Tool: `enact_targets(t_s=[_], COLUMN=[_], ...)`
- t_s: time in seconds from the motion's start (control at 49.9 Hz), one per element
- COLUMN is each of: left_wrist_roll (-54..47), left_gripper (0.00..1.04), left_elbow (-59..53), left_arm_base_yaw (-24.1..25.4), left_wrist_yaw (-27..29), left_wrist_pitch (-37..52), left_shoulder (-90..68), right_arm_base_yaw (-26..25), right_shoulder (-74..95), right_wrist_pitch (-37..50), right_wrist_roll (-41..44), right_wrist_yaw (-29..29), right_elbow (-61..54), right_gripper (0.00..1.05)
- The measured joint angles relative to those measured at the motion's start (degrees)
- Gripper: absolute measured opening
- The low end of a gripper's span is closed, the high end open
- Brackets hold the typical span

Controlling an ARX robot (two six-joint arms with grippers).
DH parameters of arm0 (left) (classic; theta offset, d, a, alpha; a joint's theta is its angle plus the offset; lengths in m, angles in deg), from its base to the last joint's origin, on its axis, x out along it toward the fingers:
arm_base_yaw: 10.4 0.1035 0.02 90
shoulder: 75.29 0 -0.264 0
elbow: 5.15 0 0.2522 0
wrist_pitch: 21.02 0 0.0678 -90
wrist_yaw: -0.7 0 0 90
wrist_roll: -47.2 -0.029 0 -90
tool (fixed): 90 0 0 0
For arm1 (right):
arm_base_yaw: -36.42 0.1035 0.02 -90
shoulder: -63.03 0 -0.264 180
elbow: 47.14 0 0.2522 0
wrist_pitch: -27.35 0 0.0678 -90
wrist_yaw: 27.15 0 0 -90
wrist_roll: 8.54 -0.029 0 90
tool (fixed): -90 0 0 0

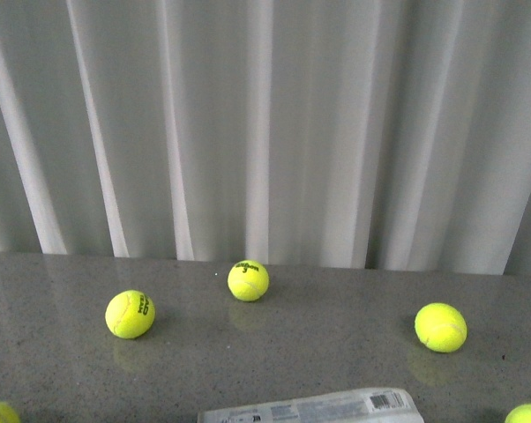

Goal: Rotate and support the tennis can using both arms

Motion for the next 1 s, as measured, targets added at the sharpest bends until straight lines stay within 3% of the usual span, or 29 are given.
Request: enact_targets(t_s=[0.18, 0.541, 1.001], left_wrist_roll=[-1.2, 1.1, 12.6], left_gripper=[0.98, 0.98, 0.98], left_elbow=[7.4, 15.8, 19.2], left_arm_base_yaw=[-2.8, -10.1, -18.9], left_wrist_yaw=[-11.5, -14.6, -19.6], left_wrist_pitch=[3.0, 14.3, 25.4], left_shoulder=[-25.2, -52.3, -62.1], right_arm_base_yaw=[0.0, 0.0, 0.0], right_shoulder=[0.0, 0.0, 0.0], right_wrist_pitch=[0.0, 0.0, 0.0], right_wrist_roll=[0.0, 0.0, 0.0], right_wrist_yaw=[0.0, 0.0, 0.0], right_elbow=[0.0, 0.0, 0.0], right_gripper=[0.98, 0.98, 0.98])
